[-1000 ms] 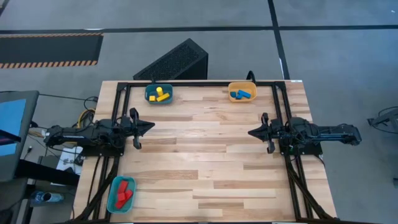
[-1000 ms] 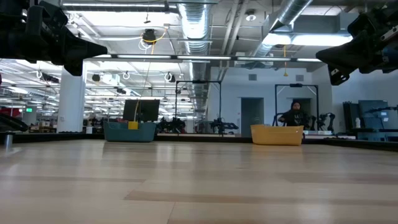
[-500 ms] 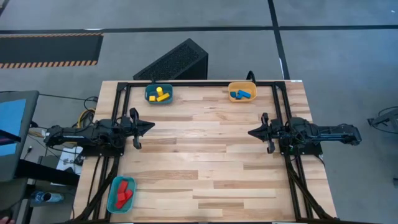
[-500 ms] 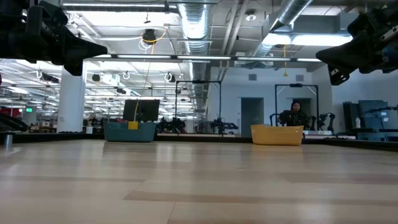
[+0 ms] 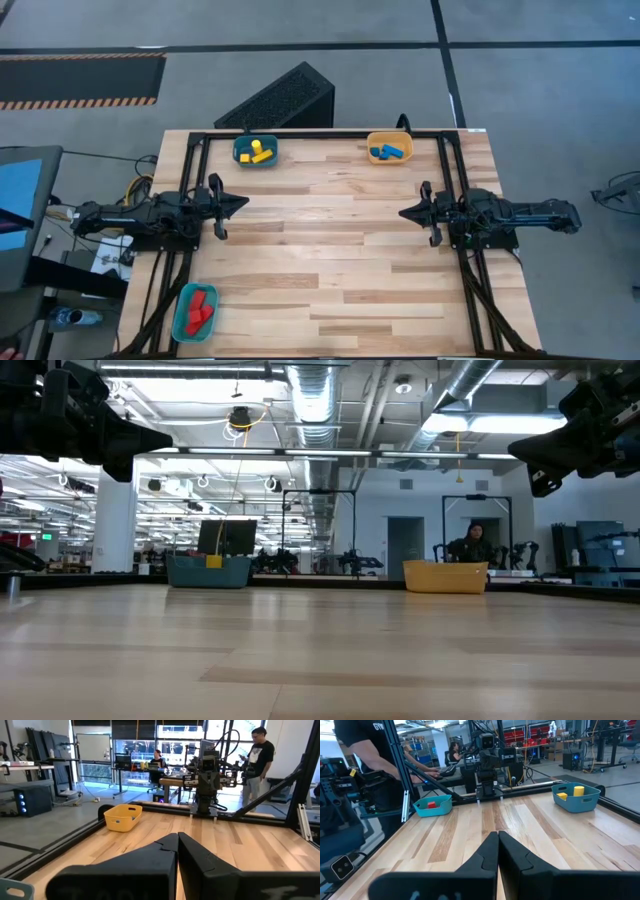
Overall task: Sort & place blocks by color
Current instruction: Return to Home Position
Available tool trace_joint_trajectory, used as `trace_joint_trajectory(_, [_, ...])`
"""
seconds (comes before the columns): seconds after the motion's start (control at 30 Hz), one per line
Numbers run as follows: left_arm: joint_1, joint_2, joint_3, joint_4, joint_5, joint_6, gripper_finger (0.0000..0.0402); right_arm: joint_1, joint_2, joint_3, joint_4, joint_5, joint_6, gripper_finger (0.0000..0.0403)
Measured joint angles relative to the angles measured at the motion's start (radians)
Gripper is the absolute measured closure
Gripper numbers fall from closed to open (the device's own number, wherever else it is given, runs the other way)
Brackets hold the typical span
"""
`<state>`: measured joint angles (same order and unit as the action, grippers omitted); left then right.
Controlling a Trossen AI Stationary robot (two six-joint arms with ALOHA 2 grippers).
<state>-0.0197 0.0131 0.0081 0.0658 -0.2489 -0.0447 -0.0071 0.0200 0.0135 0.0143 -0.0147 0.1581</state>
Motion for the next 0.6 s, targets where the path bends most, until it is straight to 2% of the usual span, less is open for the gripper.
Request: trace_joint_trajectory(0.6, [0.0,0.0,0.0,0.0,0.0,-0.002,0.0401,0.0,0.0,0.0,0.0,0.0,0.0,0.0374])
